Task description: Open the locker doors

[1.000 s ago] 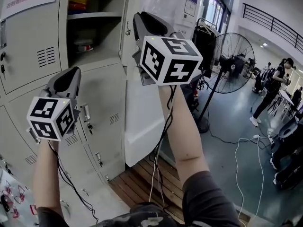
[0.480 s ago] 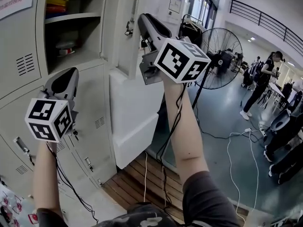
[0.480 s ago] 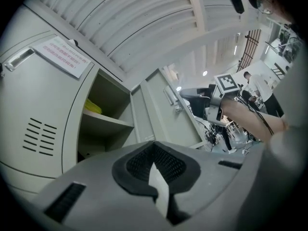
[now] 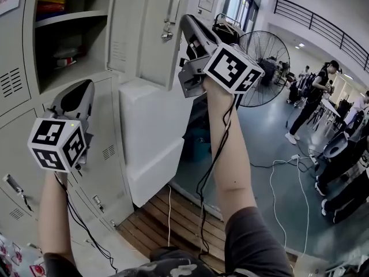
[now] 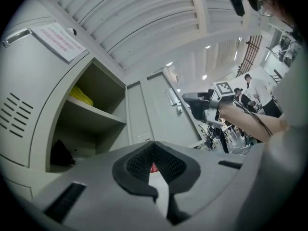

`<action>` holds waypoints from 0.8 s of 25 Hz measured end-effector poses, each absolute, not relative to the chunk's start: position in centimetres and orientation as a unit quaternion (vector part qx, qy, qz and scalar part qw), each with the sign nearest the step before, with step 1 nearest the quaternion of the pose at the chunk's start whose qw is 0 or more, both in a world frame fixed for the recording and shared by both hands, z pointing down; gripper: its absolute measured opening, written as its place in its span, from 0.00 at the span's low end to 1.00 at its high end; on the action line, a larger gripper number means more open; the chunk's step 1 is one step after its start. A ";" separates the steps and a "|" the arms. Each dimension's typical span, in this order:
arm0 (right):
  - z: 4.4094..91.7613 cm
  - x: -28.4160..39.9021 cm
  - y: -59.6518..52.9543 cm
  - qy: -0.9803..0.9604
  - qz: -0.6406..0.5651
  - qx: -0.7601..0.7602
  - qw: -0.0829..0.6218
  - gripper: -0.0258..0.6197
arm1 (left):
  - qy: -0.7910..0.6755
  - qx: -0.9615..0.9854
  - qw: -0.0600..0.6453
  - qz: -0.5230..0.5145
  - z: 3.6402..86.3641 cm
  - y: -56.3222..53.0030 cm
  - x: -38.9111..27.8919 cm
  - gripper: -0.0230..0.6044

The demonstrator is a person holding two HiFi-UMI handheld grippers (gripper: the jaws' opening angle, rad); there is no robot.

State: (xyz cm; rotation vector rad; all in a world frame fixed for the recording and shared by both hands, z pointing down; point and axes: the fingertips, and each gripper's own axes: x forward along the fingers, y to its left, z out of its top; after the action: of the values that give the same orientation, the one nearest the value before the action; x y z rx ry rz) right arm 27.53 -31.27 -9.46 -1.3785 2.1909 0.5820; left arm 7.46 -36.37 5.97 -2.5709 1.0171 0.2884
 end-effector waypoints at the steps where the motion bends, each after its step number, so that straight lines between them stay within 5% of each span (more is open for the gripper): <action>1: -9.4 27.9 -31.6 0.805 0.207 -0.498 0.247 0.12 | 0.359 -0.911 0.178 0.102 6.1 -36.7 7.8 0.05; 20: -8.7 26.7 -29.3 0.773 0.245 -0.538 0.228 0.16 | 0.370 -0.912 0.144 0.102 8.4 -37.6 4.4 0.05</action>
State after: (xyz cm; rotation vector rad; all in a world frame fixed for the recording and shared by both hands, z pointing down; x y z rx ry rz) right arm 26.69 -29.34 -8.74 -1.4827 2.1302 0.6740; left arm 4.36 -37.57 8.39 -2.6292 1.0654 0.2951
